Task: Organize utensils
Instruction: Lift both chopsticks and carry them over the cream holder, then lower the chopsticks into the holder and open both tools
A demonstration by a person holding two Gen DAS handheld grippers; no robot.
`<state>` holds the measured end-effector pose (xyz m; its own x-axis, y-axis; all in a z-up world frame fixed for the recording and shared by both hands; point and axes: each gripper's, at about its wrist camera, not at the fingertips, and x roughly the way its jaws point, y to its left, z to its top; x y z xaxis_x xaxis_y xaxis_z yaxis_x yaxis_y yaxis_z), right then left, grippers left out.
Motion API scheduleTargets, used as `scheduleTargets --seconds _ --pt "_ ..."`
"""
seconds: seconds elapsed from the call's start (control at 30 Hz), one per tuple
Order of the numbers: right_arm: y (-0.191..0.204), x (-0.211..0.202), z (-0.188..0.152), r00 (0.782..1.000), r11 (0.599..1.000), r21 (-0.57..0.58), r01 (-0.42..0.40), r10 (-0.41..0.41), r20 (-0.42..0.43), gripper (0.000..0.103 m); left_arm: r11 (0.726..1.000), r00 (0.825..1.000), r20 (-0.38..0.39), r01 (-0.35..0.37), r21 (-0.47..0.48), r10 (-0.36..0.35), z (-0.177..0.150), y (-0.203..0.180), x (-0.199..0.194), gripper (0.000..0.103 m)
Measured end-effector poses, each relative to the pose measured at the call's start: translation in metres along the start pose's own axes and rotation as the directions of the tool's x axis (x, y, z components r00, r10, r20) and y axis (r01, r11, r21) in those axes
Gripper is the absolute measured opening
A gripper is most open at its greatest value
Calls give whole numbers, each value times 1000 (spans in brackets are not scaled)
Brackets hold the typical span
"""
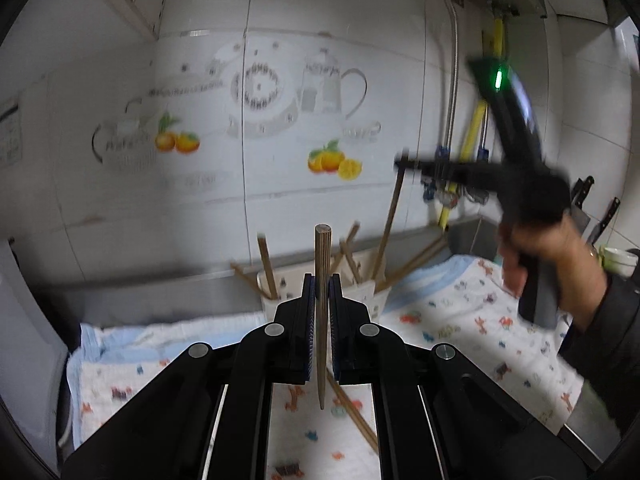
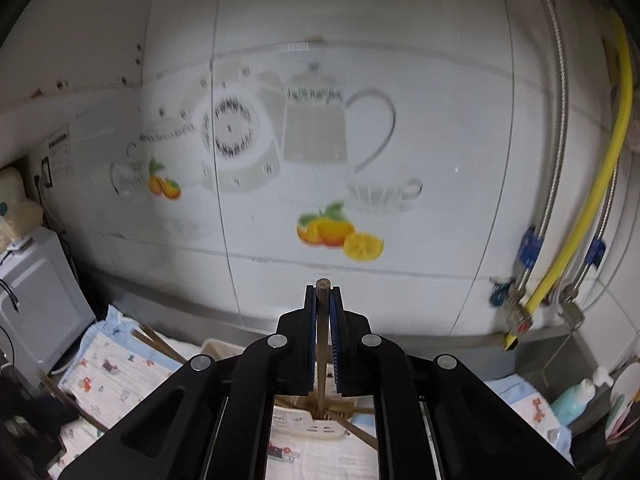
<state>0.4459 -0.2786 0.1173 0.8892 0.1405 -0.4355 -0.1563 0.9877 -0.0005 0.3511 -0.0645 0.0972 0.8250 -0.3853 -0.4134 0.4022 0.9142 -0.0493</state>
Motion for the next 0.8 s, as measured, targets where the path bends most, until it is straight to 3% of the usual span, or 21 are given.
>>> scheduleTargets --seconds 0.4,0.63,0.8 --pt "-6 23 -26 998 1000 -10 1 -2 -64 7 997 985 163 -61 48 53 76 -10 7 6" --pt "-10 18 -28 999 1000 -14 4 -5 -51 8 993 973 212 -103 53 89 96 -11 28 6" --pt "-11 1 -30 1000 1000 -21 -5 4 -21 14 993 971 216 -113 33 104 98 -5 46 6"
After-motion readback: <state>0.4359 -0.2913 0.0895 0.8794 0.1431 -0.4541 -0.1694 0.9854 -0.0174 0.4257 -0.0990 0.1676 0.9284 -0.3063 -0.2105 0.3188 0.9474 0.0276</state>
